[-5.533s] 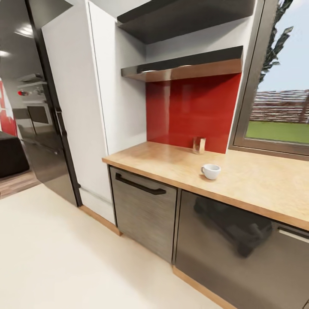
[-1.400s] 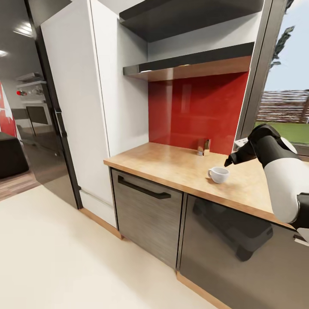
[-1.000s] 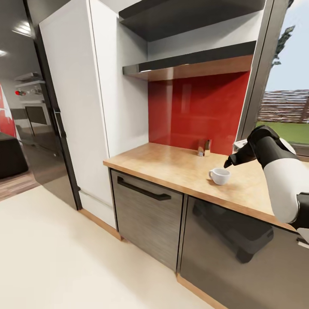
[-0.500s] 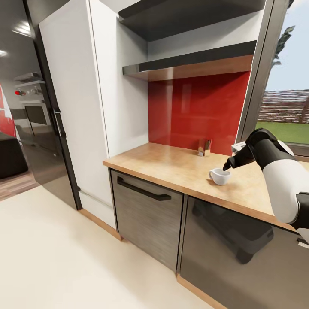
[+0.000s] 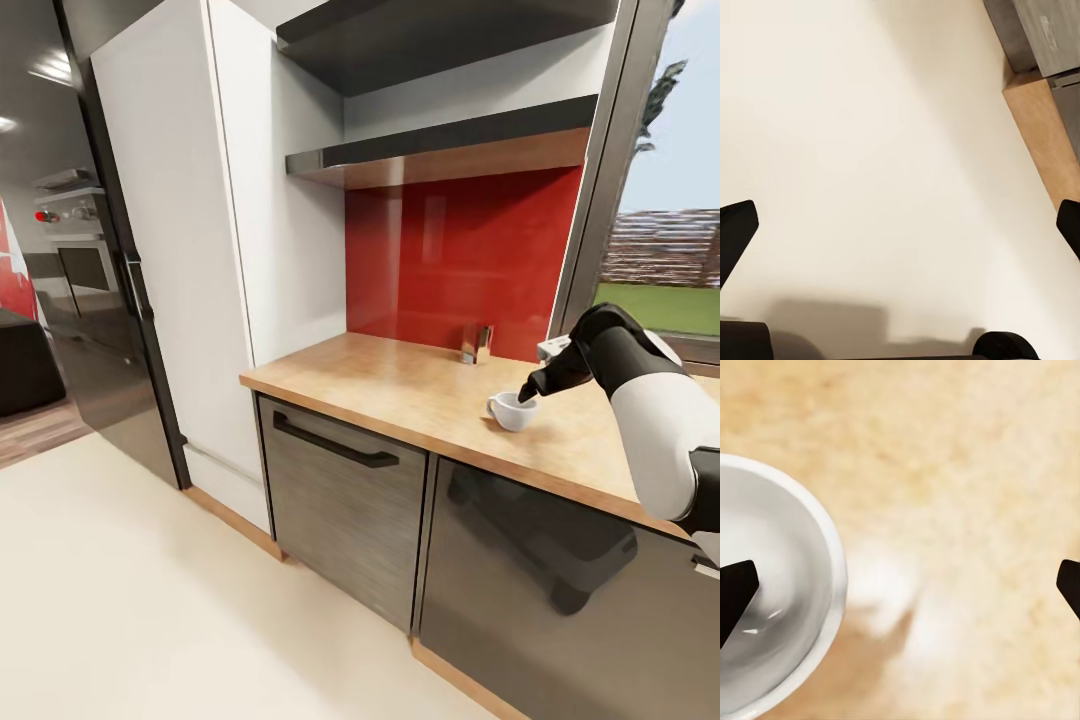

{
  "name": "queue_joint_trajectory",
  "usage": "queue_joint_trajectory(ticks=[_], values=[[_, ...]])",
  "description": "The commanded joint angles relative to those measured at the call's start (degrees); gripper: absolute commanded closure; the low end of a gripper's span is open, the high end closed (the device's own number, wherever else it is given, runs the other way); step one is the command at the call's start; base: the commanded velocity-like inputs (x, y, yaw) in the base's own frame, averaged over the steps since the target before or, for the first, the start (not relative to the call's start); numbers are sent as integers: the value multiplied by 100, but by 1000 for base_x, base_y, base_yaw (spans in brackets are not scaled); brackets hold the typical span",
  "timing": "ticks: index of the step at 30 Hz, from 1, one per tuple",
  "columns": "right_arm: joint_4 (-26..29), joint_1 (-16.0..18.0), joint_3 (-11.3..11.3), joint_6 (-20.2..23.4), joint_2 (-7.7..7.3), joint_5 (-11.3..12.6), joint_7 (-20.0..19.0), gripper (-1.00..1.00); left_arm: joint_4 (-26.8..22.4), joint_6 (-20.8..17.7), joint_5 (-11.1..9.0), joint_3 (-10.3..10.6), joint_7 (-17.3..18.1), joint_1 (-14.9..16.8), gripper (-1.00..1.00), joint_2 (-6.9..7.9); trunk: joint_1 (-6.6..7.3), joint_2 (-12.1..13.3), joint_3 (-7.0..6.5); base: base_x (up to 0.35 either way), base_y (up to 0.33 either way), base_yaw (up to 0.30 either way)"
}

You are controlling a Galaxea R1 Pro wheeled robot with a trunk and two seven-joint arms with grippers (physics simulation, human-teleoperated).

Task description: Set up a coffee station on the kitchen countertop: keep the coffee maker on the countertop, move the bottle of coffee from the kitchen shelf to the counter next to the coffee maker, place a paper coffee filter on top of the coffee maker, put the saucer next to the coffee maker with the coffee cup on the saucer, and place the electric kettle next to the coffee maker.

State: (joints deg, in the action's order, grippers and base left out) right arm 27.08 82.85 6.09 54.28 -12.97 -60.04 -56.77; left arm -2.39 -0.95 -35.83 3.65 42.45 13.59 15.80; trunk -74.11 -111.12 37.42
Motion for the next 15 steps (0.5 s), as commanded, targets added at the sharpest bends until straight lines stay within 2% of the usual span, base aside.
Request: queue_joint_trajectory(ticks=[1, 15], values=[[4, 4, 32, 13, 4, -60, -53, -100, 2, -10, -46, 39, 17, 4, -100, 2, 1, -3, 6, 0, 0, 0], [-172, 4, 40, -3, 4, -60, -45, -100, 2, -10, -46, 39, 17, 4, -100, 2, 1, -3, 6, 0, 0, 0]])
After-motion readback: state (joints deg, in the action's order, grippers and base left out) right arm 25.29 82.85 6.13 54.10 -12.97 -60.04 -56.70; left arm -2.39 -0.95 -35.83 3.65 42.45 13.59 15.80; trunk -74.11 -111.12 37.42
